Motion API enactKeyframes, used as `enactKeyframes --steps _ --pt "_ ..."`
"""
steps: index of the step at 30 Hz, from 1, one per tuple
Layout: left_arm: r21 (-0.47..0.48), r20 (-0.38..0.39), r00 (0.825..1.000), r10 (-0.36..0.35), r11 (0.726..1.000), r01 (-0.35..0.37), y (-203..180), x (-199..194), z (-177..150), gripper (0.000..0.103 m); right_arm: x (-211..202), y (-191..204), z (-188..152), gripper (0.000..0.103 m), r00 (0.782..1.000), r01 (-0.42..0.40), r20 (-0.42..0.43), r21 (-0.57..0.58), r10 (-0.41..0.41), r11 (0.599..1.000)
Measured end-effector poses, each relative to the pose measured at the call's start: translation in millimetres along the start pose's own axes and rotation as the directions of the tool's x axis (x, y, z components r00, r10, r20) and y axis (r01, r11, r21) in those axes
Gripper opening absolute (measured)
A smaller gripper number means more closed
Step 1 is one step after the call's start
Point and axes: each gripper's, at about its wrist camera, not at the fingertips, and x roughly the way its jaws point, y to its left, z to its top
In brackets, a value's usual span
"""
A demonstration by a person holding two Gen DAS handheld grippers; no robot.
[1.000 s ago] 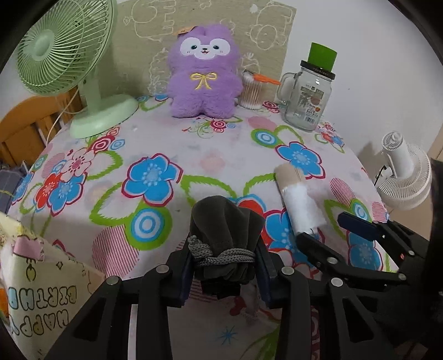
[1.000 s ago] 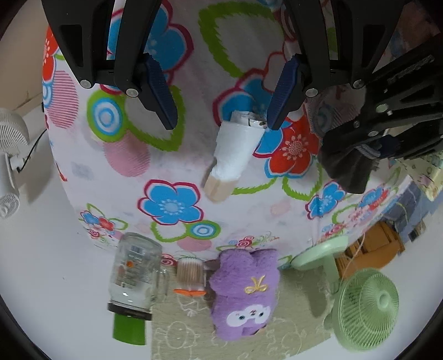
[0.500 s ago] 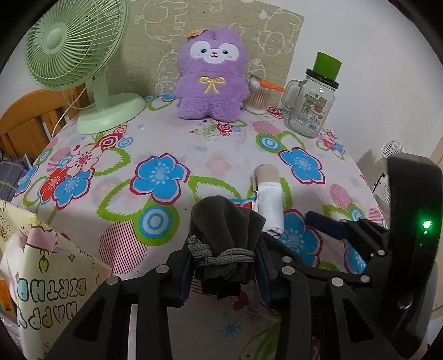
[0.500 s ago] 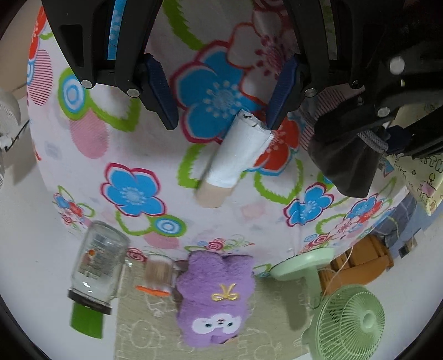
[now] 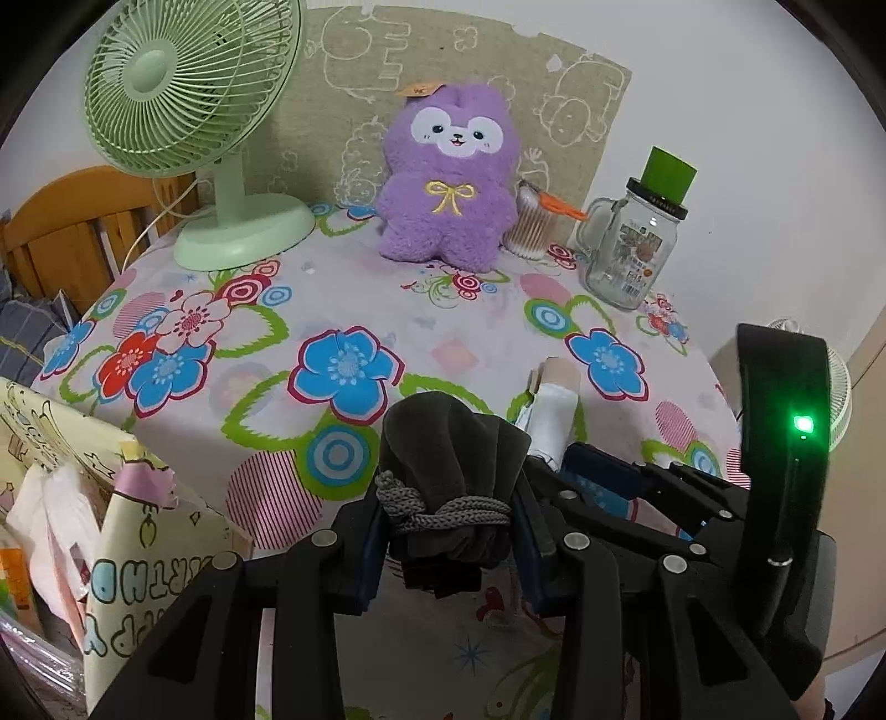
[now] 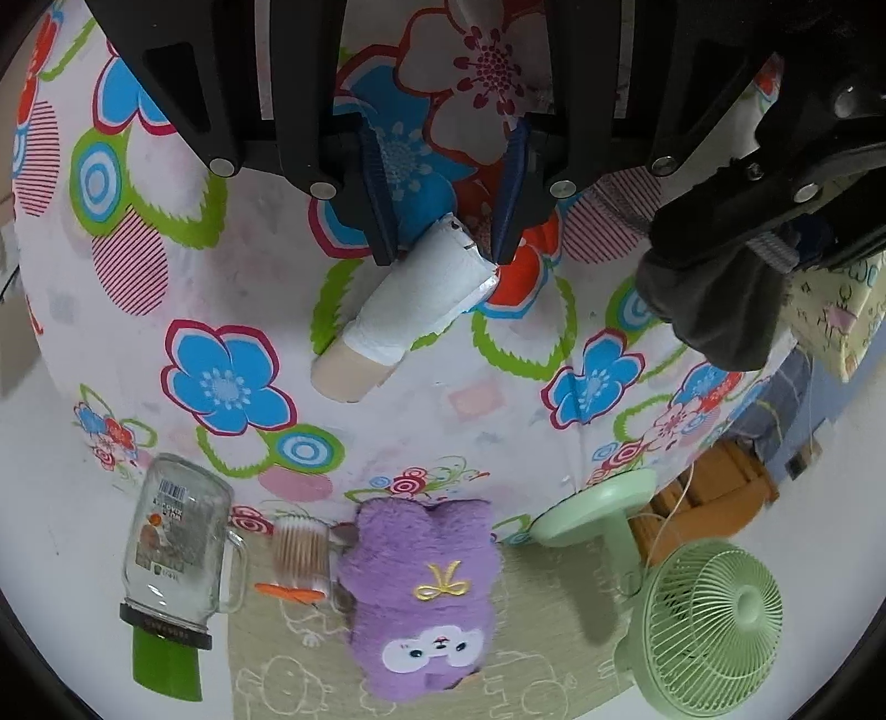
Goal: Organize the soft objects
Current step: 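Close the right tool on the white paper roll and lift it, then carry the grey bundle and white roll over the yellow fabric box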
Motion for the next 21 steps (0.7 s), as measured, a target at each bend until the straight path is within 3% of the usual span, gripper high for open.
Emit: enactKeyframes --steps 4,6,9,11,14,21 --pt "-0.004 -0.004 1.0 -0.003 1.0 0.003 2 0 0 0.04 5 10 1 0.063 1.0 0.013 0.007 -0.018 -0.013 1.0" --pt "-0.006 -0.006 1.0 0.002 1.0 -0.002 3 1 -1 0.04 7 15 1 0.063 0.999 0.045 0.012 -0.046 -0.045 0.998" --pt "-0.013 -0.01 1.0 0.0 1.0 0.0 6 2 -1 0.04 6 8 1 0.053 0.999 0.042 0.017 -0.02 -0.041 0.999" --pt "-0.018 -0.006 1.0 -0.004 1.0 0.004 7 1 0 0.04 4 0 2 0.033 0.999 0.046 0.018 0.011 -0.046 0.999" --pt "-0.009 -0.012 1.0 -0.001 1.0 0.001 5 1 -1 0.04 0 -19 1 0.032 1.0 -0.016 0.019 0.101 0.014 0.995" --pt "0.001 -0.026 1.0 -0.01 1.0 0.01 2 3 -3 0.04 -12 -29 -2 0.032 0.999 0.035 0.025 0.11 -0.038 0.993"
